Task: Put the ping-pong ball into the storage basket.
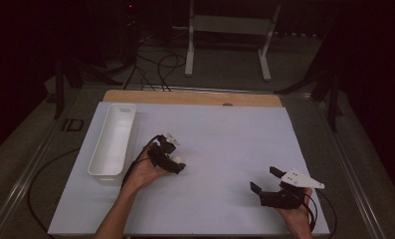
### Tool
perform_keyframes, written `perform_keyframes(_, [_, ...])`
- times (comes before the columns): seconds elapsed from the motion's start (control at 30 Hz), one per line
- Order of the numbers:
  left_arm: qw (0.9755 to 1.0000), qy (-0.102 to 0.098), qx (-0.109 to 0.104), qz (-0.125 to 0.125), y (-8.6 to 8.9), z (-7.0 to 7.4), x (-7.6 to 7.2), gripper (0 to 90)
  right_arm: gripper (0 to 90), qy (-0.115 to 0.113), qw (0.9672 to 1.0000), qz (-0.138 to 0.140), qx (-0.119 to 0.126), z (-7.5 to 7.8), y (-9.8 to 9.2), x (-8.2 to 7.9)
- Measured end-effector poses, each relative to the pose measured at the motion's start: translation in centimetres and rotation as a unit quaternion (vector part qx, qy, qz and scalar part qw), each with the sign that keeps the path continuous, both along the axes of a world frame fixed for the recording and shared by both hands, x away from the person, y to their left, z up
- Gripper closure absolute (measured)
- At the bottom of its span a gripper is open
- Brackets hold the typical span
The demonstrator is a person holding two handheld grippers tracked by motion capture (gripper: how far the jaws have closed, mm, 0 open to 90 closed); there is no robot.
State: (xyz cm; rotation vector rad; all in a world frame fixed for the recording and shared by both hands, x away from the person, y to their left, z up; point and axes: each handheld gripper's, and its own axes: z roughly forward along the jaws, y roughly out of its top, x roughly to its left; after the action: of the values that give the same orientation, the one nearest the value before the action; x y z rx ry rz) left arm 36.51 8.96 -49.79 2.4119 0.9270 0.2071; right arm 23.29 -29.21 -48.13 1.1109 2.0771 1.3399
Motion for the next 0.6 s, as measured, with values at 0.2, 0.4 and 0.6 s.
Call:
perform_keyframes(0.2, [1.0, 0.006, 0.003, -0.004, -0.1, -0.06, 0.16, 18.6, 7.2, 0.0, 1.0, 0.001, 0.0, 0.0, 0.0, 0.01])
perform_keyframes(0.4, [0.9998, 0.011, 0.014, -0.01, -0.35, 0.11, 0.3, 20.5, 7.2, 0.001, 1.0, 0.002, 0.0, 0.0, 0.03, -0.01])
perform_keyframes(0.6, [0.9994, 0.021, 0.024, -0.012, -0.43, 0.04, 0.56, 21.9, 7.2, 0.001, 1.0, 0.003, 0.0, 0.01, 0.02, -0.01])
